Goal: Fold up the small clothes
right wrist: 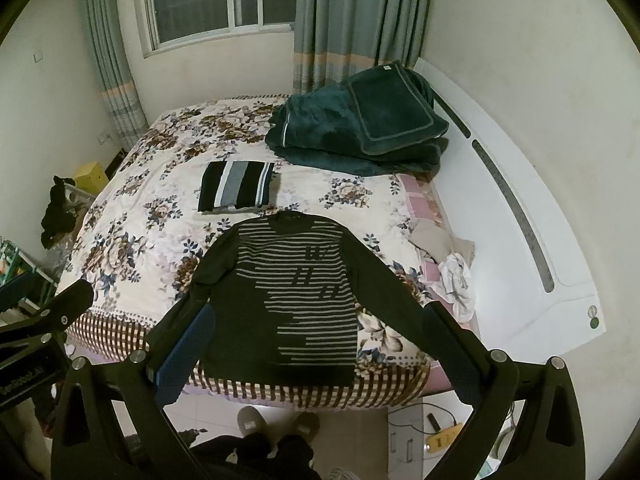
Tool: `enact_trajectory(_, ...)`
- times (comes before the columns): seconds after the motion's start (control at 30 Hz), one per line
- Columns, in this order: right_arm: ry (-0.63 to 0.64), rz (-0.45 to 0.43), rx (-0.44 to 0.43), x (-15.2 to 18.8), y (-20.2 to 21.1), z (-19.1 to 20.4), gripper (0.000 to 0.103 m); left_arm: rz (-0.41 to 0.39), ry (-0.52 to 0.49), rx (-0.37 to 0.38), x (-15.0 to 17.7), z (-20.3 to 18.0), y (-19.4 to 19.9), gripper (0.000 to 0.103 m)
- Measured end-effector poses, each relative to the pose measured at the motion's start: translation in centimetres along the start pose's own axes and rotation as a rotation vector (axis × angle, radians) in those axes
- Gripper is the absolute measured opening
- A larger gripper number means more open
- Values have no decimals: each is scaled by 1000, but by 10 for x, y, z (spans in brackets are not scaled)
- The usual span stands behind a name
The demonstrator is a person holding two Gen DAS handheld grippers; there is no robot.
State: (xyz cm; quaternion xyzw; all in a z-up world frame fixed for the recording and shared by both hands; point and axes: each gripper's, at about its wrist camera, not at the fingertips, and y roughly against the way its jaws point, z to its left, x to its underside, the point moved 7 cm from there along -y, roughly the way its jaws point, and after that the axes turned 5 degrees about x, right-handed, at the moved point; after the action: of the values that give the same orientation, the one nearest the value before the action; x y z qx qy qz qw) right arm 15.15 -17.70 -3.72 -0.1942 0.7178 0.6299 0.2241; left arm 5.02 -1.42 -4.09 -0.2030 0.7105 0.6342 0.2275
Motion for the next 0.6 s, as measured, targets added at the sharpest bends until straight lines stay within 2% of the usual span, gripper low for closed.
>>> enact_trajectory(0.4,-6,-6,-1,0,1,0,103,0,4,4,0,1,1,103)
enact_trajectory(0.6,-9,-11,3,0,3,-2,103,0,4,9,-11,-7,-2,103)
